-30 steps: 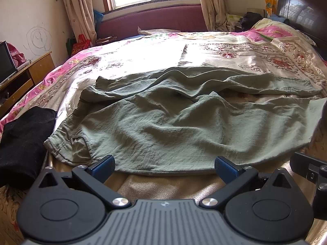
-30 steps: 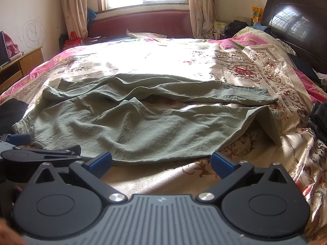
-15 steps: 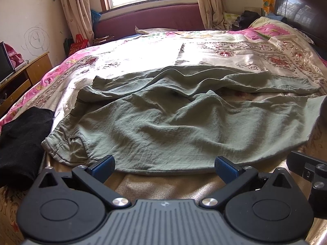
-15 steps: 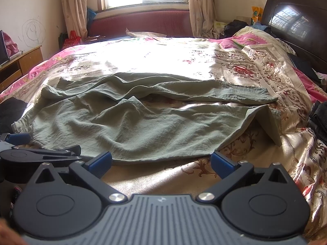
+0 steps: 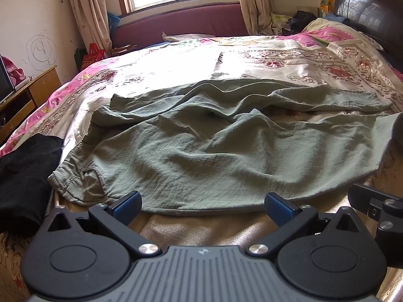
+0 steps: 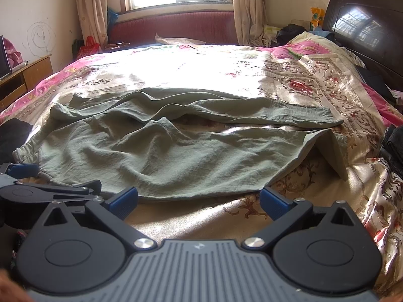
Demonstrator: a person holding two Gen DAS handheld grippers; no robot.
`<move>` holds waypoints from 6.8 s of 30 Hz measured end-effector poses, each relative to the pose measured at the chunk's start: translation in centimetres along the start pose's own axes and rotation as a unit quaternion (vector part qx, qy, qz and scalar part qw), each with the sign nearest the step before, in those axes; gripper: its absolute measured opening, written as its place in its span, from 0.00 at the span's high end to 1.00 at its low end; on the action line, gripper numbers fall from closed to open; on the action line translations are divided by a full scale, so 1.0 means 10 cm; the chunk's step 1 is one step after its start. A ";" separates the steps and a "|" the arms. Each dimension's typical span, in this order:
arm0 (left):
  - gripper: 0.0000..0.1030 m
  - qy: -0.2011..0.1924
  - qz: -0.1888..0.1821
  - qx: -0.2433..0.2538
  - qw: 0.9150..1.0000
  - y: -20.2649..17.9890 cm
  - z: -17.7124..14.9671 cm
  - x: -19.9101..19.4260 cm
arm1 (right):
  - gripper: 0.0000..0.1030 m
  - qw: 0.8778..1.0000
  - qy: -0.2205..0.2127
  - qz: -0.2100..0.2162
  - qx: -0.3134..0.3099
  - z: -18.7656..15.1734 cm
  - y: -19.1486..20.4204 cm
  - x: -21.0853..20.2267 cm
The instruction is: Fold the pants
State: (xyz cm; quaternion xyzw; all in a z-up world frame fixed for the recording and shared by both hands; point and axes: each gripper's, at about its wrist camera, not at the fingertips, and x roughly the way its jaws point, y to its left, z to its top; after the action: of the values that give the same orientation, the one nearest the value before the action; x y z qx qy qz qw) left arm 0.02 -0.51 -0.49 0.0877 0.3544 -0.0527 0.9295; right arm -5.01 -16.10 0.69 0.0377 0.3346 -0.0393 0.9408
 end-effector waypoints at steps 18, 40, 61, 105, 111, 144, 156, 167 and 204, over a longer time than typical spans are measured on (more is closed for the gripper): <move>0.00 0.006 -0.009 0.010 1.000 -0.05 -0.01 0.03 | 0.01 1.000 0.006 0.001 0.007 -0.01 -0.05 0.02; 0.00 0.009 -0.020 0.033 0.999 -0.23 0.01 0.09 | 0.01 1.000 0.008 -0.002 0.026 0.01 -0.20 0.07; 0.00 -0.004 -0.095 0.110 0.989 -1.03 0.25 0.28 | 0.01 0.989 0.006 -0.066 0.133 0.12 -1.29 0.13; 0.00 -0.006 -0.190 0.229 0.955 -1.96 0.12 0.49 | 0.91 0.877 -0.033 0.015 0.479 -0.27 -3.02 0.44; 0.00 0.000 -0.195 0.228 0.954 -1.97 0.15 0.52 | 0.77 0.843 -0.051 0.051 0.533 -0.25 -3.16 0.66; 0.00 0.067 -0.074 0.056 0.993 0.66 0.20 1.08 | 0.78 0.991 0.110 -0.012 0.076 0.42 -1.15 1.11; 0.00 0.035 -0.015 0.040 0.998 1.30 0.66 1.12 | 0.70 0.995 0.080 0.040 -0.039 0.84 -0.71 1.07; 0.00 0.035 -0.056 -0.011 0.998 2.19 1.50 1.82 | 0.69 0.979 0.076 0.135 -0.130 1.52 0.15 2.21; 0.81 0.075 -0.280 -0.159 0.944 2.80 2.37 2.52 | 0.64 0.882 0.090 0.205 -0.415 2.10 1.29 3.23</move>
State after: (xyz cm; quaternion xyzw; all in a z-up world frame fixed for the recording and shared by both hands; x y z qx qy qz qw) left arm 38.61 21.26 3.60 -0.1598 0.4369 -0.2468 0.8501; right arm 34.39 -6.92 -2.96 -0.2851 0.3887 0.3001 0.8231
